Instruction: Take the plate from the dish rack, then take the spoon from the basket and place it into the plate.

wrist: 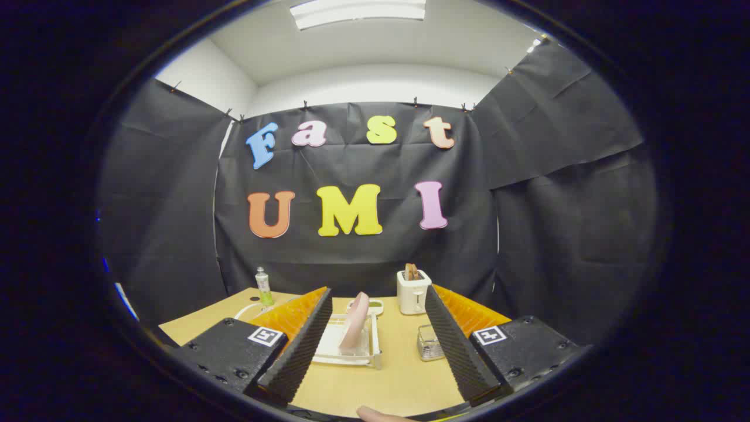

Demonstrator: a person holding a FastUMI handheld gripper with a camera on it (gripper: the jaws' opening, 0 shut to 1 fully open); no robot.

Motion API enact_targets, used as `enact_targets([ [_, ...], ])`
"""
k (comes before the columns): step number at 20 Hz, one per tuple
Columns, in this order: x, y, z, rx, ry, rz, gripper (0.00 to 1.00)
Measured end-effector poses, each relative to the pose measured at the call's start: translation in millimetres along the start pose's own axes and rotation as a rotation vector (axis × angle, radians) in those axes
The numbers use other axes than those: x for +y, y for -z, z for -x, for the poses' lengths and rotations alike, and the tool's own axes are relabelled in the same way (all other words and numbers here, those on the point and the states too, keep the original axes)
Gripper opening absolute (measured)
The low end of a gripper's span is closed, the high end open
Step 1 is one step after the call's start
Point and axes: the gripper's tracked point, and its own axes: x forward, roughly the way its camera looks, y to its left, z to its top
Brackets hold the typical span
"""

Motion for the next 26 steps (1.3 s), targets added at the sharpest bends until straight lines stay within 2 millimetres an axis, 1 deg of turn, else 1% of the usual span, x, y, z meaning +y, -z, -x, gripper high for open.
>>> enact_targets([
  [2,-2.6,-0.1,-0.9,0.004,0.007,-0.006,1.0],
  [7,-2.2,2.0,-2.7,0.013,0.011,0.0,1.0],
  [15,-10.5,-5.1,-2.7,-0.019,0.03,0.03,1.0],
  [19,-11.7,-7.6,-6.8,-0.016,0.028,0.02,1.0],
  [22,-4.1,-9.6,-15.6,0.005,0.009,0.036,1.0],
  [25,6.2,-17.9,-33.2,0.038,-0.007,0.048,1.0],
  [26,9.4,-23.6,-41.2,0.045,-0.008,0.047,1.0],
])
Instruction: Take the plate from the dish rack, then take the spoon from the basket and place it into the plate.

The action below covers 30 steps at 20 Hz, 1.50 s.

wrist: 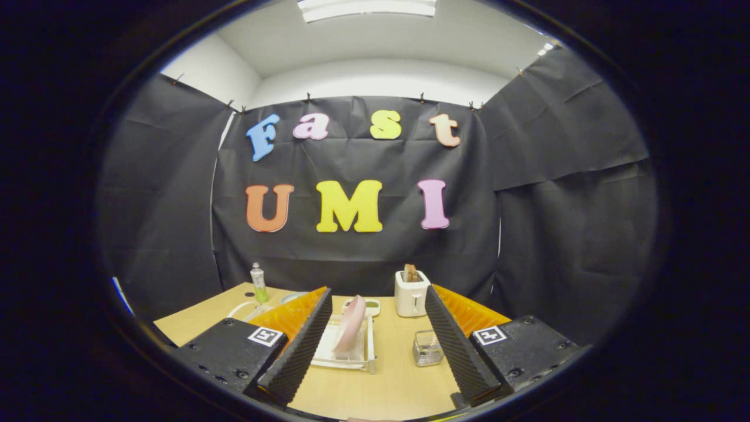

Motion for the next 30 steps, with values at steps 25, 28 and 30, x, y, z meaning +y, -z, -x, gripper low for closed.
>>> enact_targets([
  [25,34.2,99.8,-260.2,0.882,0.2,0.158,0.64],
  [28,31.3,118.3,-259.2,1.013,0.214,0.167,0.28],
  [30,32.0,118.9,-258.8,1.043,0.229,0.167,0.24],
])
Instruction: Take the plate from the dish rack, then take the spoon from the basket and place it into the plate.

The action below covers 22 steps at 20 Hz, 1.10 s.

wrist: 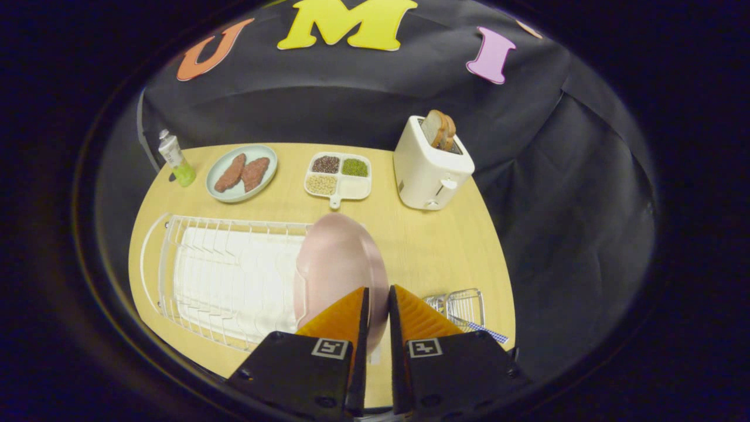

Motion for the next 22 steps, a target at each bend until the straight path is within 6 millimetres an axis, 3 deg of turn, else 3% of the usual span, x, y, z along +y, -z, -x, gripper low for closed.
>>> enact_targets([
  [5,-4.1,4.3,-4.8,0.028,0.123,0.058,0.23],
  [12,21.1,-0.2,14.2,-0.048,0.256,0.069,0.16],
  [22,17.1,-13.6,37.1,-0.177,0.33,0.023,0.11],
])
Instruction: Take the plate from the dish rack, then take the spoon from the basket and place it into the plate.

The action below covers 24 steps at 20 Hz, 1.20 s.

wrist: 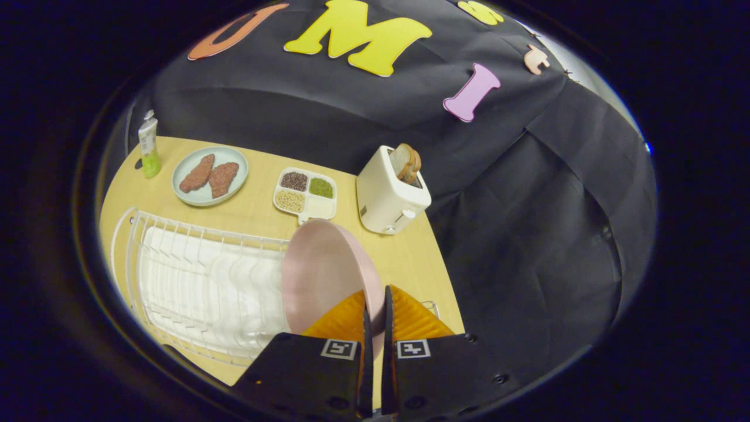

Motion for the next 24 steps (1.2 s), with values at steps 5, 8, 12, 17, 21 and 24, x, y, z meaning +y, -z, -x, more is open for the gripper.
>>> enact_targets([
  [5,1.9,13.1,24.4,0.012,-0.129,-0.007,0.11],
  [8,-1.6,31.4,43.7,0.01,-0.221,-0.013,0.11],
  [12,6.6,76.1,77.4,0.041,-0.423,-0.048,0.11],
  [17,24.0,141.5,95.6,0.051,-0.599,-0.049,0.11],
  [21,44.5,198.4,80.3,0.08,-0.648,-0.046,0.11],
  [24,53.7,236.0,59.0,0.133,-0.666,-0.079,0.11],
])
